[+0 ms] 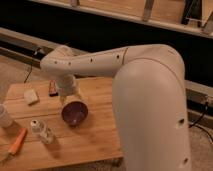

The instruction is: Place the eraser in the ceramic cup

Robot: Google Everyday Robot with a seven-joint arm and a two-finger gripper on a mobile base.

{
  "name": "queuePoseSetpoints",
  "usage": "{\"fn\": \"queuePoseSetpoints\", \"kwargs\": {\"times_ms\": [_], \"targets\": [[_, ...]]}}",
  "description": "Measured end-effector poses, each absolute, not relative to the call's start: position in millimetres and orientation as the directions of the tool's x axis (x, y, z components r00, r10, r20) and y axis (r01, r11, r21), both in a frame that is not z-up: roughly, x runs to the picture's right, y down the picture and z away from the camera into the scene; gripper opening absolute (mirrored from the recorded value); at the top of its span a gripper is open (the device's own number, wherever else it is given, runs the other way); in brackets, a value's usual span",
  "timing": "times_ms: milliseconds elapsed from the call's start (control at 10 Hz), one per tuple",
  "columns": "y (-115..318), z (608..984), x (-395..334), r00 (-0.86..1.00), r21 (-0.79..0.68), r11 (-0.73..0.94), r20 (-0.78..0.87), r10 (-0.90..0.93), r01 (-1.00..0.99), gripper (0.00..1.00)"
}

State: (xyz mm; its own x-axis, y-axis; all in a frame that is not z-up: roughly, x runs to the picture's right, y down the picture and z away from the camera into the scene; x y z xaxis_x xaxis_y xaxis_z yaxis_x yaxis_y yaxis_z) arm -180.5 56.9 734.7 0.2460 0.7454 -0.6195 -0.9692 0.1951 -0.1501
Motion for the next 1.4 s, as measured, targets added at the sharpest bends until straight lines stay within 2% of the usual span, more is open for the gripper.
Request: {"fn": "queuePoseSetpoints", "kwargs": {"times_ms": [400,800,1400], "targets": [[19,769,-226,0.318,-0.2,0.247,-0.576,0.753,-0.948,0.65],[-33,819,-273,0.391,-0.282,0.282,-0.494,0.777,-0.917,0.65],[-59,874,-335,0.506,-0.336,0.39,-0.41,0.759,-0.857,0.65]]}}
